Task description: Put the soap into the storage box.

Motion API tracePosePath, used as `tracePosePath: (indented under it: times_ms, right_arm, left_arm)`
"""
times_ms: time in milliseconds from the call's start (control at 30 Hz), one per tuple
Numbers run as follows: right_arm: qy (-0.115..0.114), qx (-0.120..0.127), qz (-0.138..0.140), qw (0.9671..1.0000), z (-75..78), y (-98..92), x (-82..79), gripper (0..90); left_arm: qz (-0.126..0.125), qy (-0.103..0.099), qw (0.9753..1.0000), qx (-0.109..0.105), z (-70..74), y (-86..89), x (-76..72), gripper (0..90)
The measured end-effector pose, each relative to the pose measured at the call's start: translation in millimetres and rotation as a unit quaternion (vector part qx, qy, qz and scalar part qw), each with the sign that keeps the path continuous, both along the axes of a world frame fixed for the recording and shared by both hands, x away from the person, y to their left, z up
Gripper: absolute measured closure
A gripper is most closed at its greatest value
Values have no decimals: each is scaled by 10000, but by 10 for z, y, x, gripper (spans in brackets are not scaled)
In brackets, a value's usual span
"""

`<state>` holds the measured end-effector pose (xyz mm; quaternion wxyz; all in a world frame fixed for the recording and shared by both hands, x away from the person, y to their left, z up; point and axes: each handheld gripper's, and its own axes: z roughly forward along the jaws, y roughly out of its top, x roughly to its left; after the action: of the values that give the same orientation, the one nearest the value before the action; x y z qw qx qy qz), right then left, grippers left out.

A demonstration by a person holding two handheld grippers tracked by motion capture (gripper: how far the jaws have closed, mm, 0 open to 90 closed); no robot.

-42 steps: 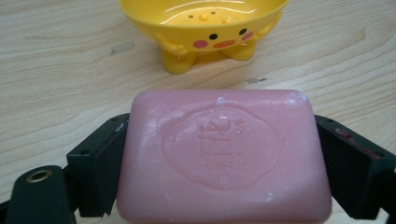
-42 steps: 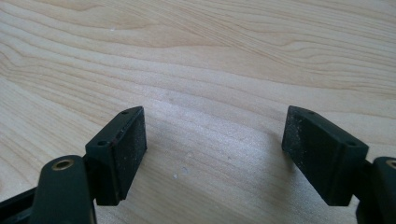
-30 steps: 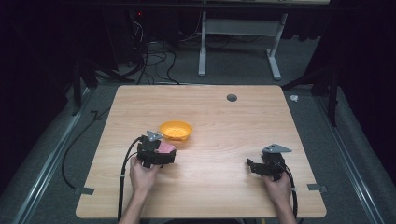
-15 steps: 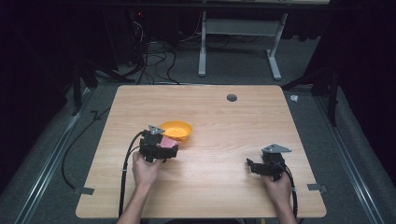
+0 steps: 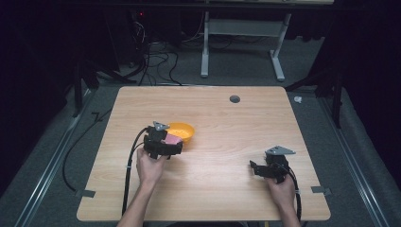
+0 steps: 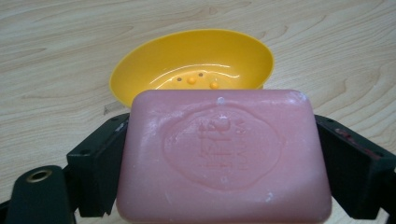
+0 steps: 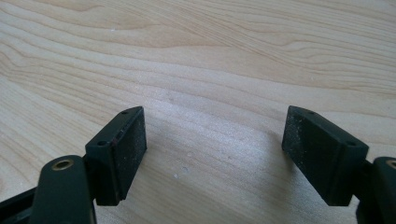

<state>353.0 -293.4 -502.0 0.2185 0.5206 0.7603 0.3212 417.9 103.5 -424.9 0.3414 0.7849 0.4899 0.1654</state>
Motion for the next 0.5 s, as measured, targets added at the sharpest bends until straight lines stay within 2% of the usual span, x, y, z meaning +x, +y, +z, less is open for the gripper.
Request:
tracePosePath:
  times_ms: [167, 200, 500]
  right_arm:
    - [3, 6, -6, 10000, 0, 0, 0, 225]
    - [4, 6, -6, 10000, 0, 0, 0, 225]
    - [5, 8, -2, 10000, 1, -4, 0, 225]
  left_arm:
    - [35, 6, 10000, -30, 30, -7, 56, 133]
    - [41, 23, 9999, -105, 39, -2, 82, 133]
    - [81, 39, 10000, -24, 77, -58, 188, 133]
